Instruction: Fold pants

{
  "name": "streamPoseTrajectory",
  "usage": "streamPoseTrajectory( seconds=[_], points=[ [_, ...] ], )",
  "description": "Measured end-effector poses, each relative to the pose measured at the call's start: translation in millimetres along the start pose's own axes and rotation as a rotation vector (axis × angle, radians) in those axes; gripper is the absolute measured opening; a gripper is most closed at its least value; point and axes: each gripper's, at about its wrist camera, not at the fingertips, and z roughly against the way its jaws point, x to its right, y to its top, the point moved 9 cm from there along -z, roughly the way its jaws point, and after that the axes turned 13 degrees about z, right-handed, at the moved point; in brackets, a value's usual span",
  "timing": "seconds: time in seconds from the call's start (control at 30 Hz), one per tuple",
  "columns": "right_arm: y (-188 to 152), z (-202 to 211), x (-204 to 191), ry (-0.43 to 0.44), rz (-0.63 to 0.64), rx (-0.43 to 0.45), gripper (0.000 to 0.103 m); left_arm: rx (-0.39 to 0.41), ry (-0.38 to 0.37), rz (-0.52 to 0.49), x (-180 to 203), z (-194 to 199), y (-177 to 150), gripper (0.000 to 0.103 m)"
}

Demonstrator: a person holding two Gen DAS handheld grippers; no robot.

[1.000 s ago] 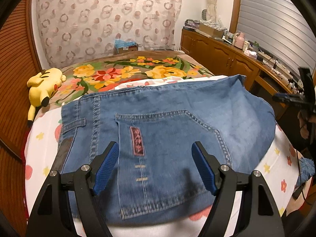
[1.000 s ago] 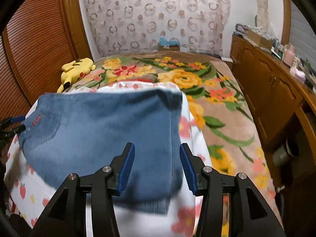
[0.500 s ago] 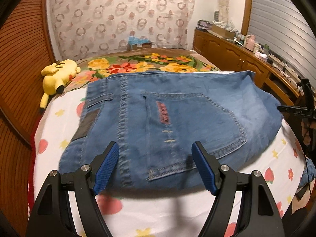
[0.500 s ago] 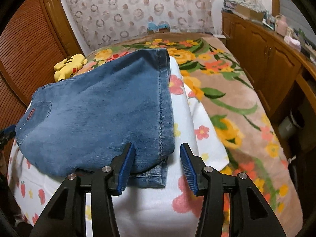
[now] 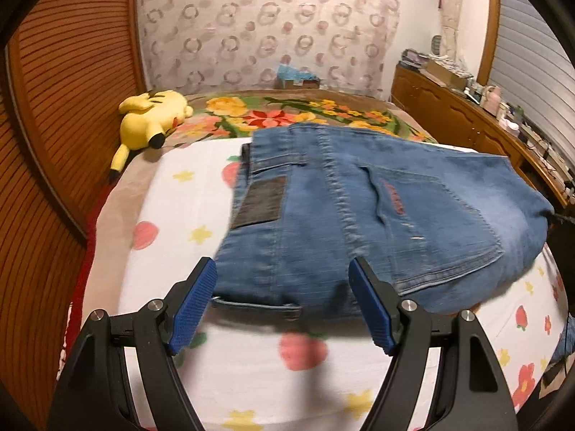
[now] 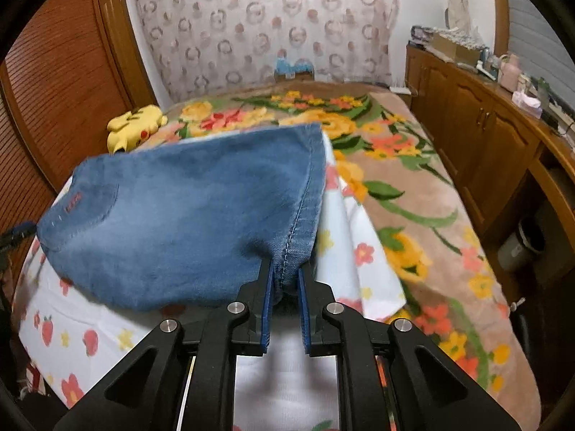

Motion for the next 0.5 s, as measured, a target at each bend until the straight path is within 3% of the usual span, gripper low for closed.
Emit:
streamPoseTrajectory(
  seconds=[0.07, 0.2, 0.5],
  points=[
    [-4.4, -5.9, -5.8, 0.017, 0.004, -0.019, 0.036, -0.005, 0.005, 0.012, -6.0, -2.5, -1.3, 0.077],
    [-13.9, -21.3, -6.6, 0.000, 0.008, -0.058, 0.047, -0.026, 0.002, 0.032, -14.5, -10.9, -4.7, 0.077],
    [-8.3, -37.1, -5.8, 0.006, -0.013, -0.058, 0.050, -0.056, -0.004, 0.066, -22.0, -24.2, -5.2, 0.074]
  ],
)
